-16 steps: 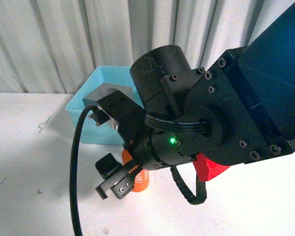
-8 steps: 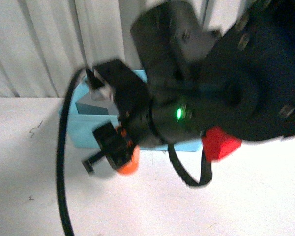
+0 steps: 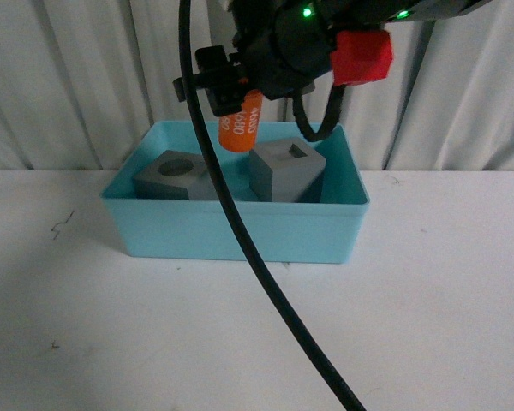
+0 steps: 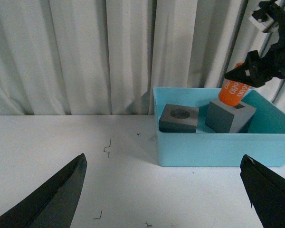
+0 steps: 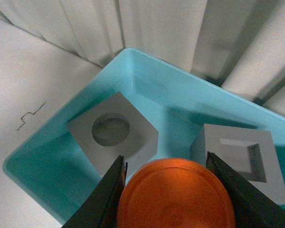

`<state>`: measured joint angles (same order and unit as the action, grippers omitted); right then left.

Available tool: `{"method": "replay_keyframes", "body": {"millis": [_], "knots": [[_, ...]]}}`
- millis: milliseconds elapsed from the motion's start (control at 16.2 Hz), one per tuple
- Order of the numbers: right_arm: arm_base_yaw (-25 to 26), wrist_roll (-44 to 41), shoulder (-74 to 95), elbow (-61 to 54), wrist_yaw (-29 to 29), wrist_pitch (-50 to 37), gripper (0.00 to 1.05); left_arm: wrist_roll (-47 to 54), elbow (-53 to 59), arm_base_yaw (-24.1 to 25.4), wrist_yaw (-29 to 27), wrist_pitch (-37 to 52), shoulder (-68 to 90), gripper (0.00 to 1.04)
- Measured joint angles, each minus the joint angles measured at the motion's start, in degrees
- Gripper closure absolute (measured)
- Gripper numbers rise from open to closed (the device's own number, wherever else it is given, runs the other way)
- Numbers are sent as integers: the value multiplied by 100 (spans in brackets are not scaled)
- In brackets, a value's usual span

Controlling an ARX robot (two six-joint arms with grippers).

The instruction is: Place gray and orange parts in blue box

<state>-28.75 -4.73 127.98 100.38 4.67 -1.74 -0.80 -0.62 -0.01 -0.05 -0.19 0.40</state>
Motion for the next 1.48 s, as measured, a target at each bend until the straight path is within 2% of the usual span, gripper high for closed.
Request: {"method": "replay_keyframes", "body": {"millis": [370,617,1234,1296,1357,1481], "knots": [[-83,243,623,708,-374,396,58,0,0,0,2,0,0,7],[-79,415,1198,979,-428,699,58,0,0,0,2,0,0,7],[-52,520,2382,2529,-638,1502,58,0,0,0,2,0,0,7],[-57,525,2387,2529,-634,1458,37,0,0,0,2,0,0,7],[-59,645,2341,2282,-592,1047,5,0,0,0,2,0,0,7],[-59,678,2223,2009,-592,780,7,0,0,0,2,0,0,7]]}}
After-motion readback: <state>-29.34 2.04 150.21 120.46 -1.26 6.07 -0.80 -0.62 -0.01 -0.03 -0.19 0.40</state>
